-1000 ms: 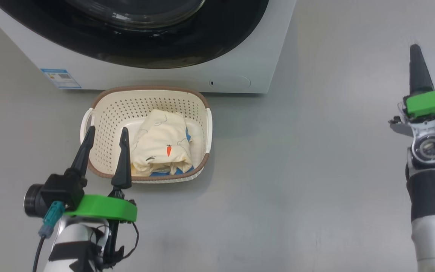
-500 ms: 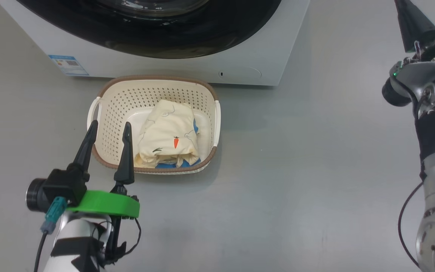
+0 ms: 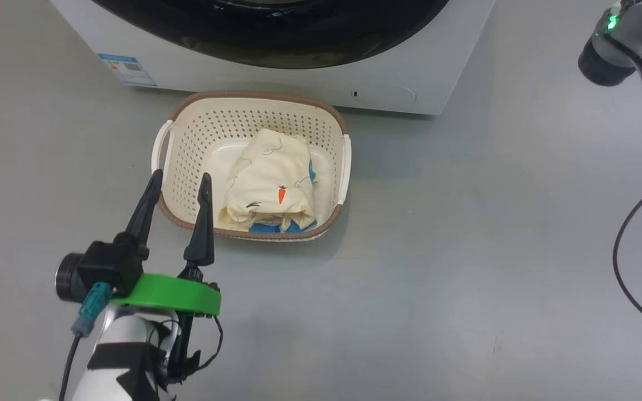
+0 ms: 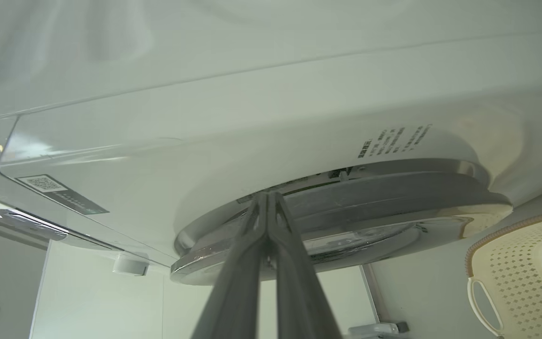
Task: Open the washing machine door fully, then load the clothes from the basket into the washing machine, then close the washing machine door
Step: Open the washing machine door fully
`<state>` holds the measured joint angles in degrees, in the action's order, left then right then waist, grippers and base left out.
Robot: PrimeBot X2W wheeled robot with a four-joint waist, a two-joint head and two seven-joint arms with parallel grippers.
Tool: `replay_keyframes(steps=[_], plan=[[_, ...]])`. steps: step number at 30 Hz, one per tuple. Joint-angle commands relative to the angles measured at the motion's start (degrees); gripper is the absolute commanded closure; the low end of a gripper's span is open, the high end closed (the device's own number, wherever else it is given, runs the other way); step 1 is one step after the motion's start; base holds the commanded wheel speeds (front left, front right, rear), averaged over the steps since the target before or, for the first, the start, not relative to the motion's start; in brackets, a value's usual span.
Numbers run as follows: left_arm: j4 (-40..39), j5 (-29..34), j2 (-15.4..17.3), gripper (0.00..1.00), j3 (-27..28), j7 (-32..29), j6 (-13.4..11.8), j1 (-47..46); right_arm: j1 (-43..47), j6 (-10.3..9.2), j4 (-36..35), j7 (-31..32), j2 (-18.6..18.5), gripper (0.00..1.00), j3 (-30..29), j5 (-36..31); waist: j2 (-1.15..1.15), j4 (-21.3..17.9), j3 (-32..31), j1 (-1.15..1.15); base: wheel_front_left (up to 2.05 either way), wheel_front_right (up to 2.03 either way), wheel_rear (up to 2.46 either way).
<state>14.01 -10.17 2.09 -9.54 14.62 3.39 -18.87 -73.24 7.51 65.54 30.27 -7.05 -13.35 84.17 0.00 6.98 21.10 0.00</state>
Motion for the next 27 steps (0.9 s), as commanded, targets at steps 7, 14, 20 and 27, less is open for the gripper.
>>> replay_keyframes(steps=[7, 14, 20, 27], plan=[[-1.91, -1.95, 0.79, 0.00, 0.13, 0.38, -1.02, -2.21, -10.13, -0.02, 5.48, 0.79, -1.21, 1.00, 2.50, -3.04, 0.00, 3.27, 2.09, 0.00, 0.00, 0.00, 0.00], [-1.92, -3.11, 0.79, 0.00, -0.73, 0.38, -1.35, -2.60, -13.96, -0.02, 7.99, 0.25, -1.51, 1.00, 3.70, -5.06, 0.00, 5.54, 2.83, 0.00, 0.00, 0.00, 0.00], [-2.08, -3.94, 0.79, 0.00, -1.19, 0.38, -1.60, -2.99, -15.16, -0.02, 8.38, -0.53, -1.34, 1.00, 5.25, -8.02, 0.00, 7.62, 3.89, 0.00, 0.00, 0.00, 0.00], [-2.38, -4.07, 0.79, 0.00, -1.77, 0.38, -2.07, -3.11, -15.36, -0.02, 8.40, -0.38, -0.69, 1.00, 5.77, -11.10, 0.00, 9.14, 4.86, 0.00, 0.00, 0.00, 0.00]])
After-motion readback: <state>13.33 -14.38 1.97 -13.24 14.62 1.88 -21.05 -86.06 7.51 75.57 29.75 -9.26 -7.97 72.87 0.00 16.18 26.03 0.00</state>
